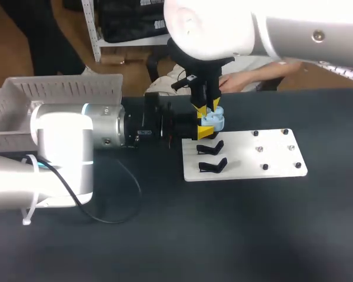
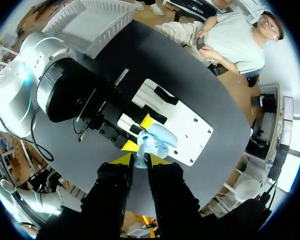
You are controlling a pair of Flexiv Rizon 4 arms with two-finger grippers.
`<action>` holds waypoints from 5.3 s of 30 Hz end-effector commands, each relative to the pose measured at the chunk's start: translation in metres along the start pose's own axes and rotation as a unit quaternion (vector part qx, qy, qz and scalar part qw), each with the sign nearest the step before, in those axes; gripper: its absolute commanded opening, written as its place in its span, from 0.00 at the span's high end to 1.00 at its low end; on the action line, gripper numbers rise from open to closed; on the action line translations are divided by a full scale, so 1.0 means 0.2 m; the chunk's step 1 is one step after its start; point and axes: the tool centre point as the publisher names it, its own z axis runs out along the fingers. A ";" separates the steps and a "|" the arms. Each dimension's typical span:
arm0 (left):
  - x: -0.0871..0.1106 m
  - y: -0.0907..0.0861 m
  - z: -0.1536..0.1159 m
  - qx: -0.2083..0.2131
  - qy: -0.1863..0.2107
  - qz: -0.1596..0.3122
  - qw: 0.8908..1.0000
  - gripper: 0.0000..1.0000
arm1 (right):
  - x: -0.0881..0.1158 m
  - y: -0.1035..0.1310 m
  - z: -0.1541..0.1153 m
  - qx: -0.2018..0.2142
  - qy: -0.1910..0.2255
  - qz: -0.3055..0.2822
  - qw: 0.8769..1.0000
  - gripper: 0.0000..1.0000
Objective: Pick up each earbud case from the left stands, insert the matching earbuds, close the lid, and place the case in the box.
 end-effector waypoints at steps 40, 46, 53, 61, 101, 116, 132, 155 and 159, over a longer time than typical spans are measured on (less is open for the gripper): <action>0.00 -0.01 0.00 -0.004 -0.001 0.002 1.000 1.00 | 0.00 -0.03 0.04 -0.006 0.012 0.011 1.000 1.00; 0.00 -0.01 0.00 -0.004 -0.001 0.002 1.000 1.00 | 0.00 -0.03 0.05 -0.007 0.012 0.012 1.000 1.00; 0.00 -0.01 0.00 -0.004 -0.001 0.002 1.000 1.00 | 0.00 -0.03 0.06 -0.009 0.011 0.014 1.000 1.00; 0.00 -0.01 0.00 -0.004 -0.001 0.002 1.000 1.00 | 0.00 -0.03 0.06 -0.012 0.011 0.013 1.000 1.00; 0.00 -0.01 0.00 -0.004 -0.001 0.002 1.000 1.00 | -0.01 -0.04 0.05 -0.013 -0.002 0.015 1.000 1.00; 0.00 -0.01 0.00 -0.004 -0.001 0.002 1.000 1.00 | 0.02 -0.02 0.03 -0.017 -0.021 0.015 1.000 1.00; 0.00 -0.01 0.00 -0.004 -0.001 0.002 1.000 1.00 | 0.01 -0.02 0.05 -0.021 -0.034 0.010 0.999 1.00; 0.00 -0.01 0.00 -0.004 -0.001 0.002 1.000 1.00 | -0.01 -0.03 0.06 -0.020 -0.042 0.011 0.999 1.00; 0.00 -0.01 0.00 -0.004 -0.001 0.002 1.000 1.00 | -0.02 -0.02 0.06 -0.020 -0.041 0.010 0.999 1.00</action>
